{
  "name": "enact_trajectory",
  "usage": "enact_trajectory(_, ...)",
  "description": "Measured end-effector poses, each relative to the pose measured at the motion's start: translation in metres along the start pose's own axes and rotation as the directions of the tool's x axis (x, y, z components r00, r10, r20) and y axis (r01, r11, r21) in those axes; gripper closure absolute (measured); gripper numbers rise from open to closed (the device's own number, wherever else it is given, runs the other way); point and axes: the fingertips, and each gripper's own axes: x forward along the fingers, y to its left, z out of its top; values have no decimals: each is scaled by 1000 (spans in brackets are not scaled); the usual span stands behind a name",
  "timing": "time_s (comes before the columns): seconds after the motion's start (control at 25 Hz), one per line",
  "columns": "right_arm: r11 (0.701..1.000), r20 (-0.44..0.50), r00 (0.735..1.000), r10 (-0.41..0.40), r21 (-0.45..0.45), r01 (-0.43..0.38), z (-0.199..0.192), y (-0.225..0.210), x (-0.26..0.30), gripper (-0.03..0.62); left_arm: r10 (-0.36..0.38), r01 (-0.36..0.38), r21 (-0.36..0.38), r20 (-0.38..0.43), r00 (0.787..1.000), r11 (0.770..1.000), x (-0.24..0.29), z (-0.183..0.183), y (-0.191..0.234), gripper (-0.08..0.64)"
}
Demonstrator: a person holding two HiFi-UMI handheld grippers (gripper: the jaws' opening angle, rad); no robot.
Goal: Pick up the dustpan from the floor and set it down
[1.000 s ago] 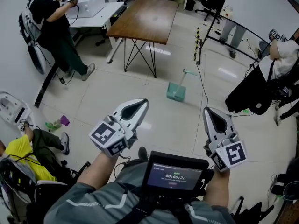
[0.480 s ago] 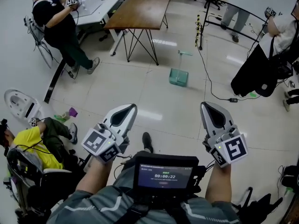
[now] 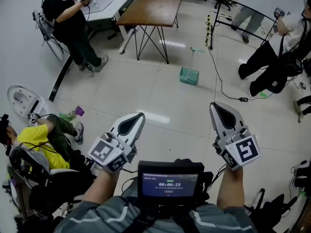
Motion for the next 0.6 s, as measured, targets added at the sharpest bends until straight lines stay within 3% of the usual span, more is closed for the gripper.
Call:
enact_trajectory(0.2,998,1,998,-60,-5,60,-18,105,-12,574,-35,36,-23,24,999,999,-104,-30,13,540)
enact_trajectory(0.44,992,6,992,-125,-22,125,22,302,-73,574,-118,119,-32,31,993,992,-296,-24,-11,540)
enact_trajectory(0.6,988,-27,988,-150,-42,149,44,395,-92,574,-176,177,-34,32,984,984,-375,-15,-15,540)
